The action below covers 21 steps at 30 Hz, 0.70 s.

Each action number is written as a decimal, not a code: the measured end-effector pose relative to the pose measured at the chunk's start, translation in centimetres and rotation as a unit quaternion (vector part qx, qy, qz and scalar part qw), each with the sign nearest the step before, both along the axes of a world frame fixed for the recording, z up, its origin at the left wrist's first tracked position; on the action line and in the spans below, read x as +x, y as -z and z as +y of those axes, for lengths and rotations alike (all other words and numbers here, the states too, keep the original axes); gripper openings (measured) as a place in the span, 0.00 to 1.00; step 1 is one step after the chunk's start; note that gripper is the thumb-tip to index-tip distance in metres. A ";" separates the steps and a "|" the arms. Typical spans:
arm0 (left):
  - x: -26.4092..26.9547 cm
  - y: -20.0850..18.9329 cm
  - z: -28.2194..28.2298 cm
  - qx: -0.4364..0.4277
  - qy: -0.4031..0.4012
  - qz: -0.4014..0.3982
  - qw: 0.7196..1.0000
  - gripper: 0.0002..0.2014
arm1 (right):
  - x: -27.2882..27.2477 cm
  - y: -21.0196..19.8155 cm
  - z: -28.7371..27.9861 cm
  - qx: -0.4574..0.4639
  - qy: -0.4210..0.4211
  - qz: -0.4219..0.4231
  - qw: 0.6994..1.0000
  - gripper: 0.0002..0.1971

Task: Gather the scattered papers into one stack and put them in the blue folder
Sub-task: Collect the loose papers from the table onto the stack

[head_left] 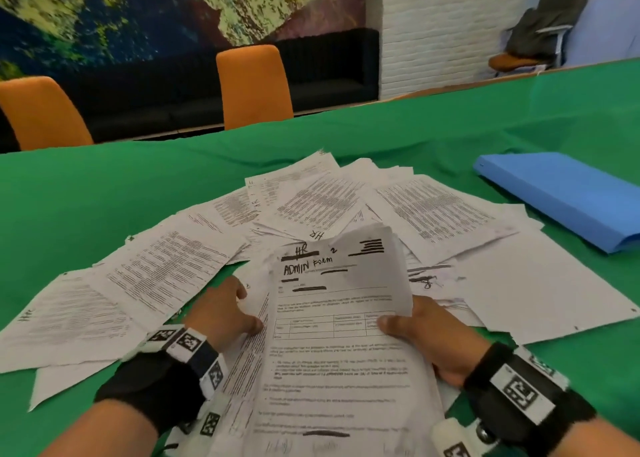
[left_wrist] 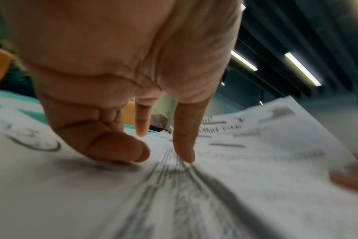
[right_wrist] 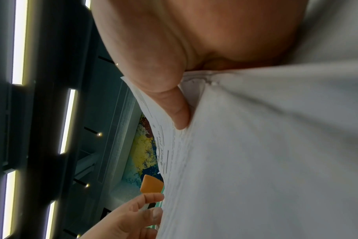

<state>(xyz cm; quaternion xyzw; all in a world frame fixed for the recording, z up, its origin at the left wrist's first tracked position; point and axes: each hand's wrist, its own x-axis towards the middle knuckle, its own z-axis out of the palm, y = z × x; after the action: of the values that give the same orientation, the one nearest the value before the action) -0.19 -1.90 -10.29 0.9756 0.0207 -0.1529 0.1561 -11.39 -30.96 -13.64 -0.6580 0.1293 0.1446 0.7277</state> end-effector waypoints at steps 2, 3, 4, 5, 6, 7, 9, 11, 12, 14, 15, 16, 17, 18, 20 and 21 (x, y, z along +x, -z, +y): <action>0.2 0.4 -0.1 -0.068 -0.021 0.015 0.997 0.30 | 0.0 -0.1 0.1 -0.007 -0.002 0.003 1.000 0.14; 0.4 0.3 -0.2 -0.101 -0.033 0.020 0.994 0.30 | 0.0 -0.1 0.1 -0.009 -0.002 0.003 1.000 0.14; 0.4 0.2 -0.2 -0.115 -0.041 0.024 0.992 0.29 | 0.0 -0.1 0.1 -0.010 -0.001 0.003 1.000 0.13; 0.3 0.1 -0.3 -0.115 -0.040 0.029 0.992 0.29 | 0.0 -0.1 0.1 -0.013 0.000 0.003 1.000 0.13; 0.4 0.2 -0.3 -0.106 -0.031 0.036 0.993 0.27 | 0.0 -0.1 0.1 -0.018 0.001 0.002 1.000 0.13; 0.3 0.2 -0.3 -0.095 -0.018 0.039 0.995 0.25 | 0.0 0.0 0.1 -0.022 0.002 -0.001 1.000 0.13; 0.0 -0.3 -0.3 -0.114 0.000 0.023 0.993 0.15 | 0.0 0.2 0.1 -0.022 0.003 -0.005 1.000 0.13; -0.1 -0.7 0.2 -0.203 -0.005 0.020 0.979 0.14 | -0.2 0.2 -0.1 -0.002 0.007 -0.010 1.000 0.14; -0.3 -1.4 0.5 -0.273 -0.029 0.026 0.961 0.16 | -0.3 0.1 -0.3 0.022 0.008 -0.012 1.000 0.15; -1.1 -2.5 1.4 -0.448 -0.088 0.059 0.888 0.15 | -0.6 -0.6 -0.8 0.094 0.009 -0.014 0.995 0.17; -1.6 -2.9 2.0 -0.517 -0.098 0.082 0.846 0.16 | -0.6 -1.3 -1.2 0.126 0.008 -0.019 0.992 0.18; -2.2 -3.2 2.5 -0.564 -0.101 0.098 0.813 0.19 | -0.6 -2.1 -1.4 0.146 0.007 -0.029 0.989 0.19; -3.0 -3.5 2.7 -0.598 -0.095 0.103 0.789 0.22 | -0.4 -2.9 -1.4 0.157 0.005 -0.040 0.987 0.19; -4.0 -4.0 2.5 -0.629 -0.079 0.104 0.766 0.24 | -0.2 -3.6 -1.3 0.162 0.004 -0.052 0.985 0.19; -5.9 -4.7 1.5 -0.681 -0.030 0.106 0.724 0.24 | 0.3 -4.7 -0.3 0.160 -0.006 -0.070 0.985 0.20; -6.7 -4.8 1.0 -0.702 -0.015 0.101 0.705 0.25 | 0.6 -4.9 0.4 0.148 -0.012 -0.077 0.986 0.20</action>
<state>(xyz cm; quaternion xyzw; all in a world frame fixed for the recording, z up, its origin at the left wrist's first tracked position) -6.91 -0.89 -5.48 0.5626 -0.0622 -0.2183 0.7950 -10.81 -30.52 -8.70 -0.5534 0.0418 0.1200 0.8232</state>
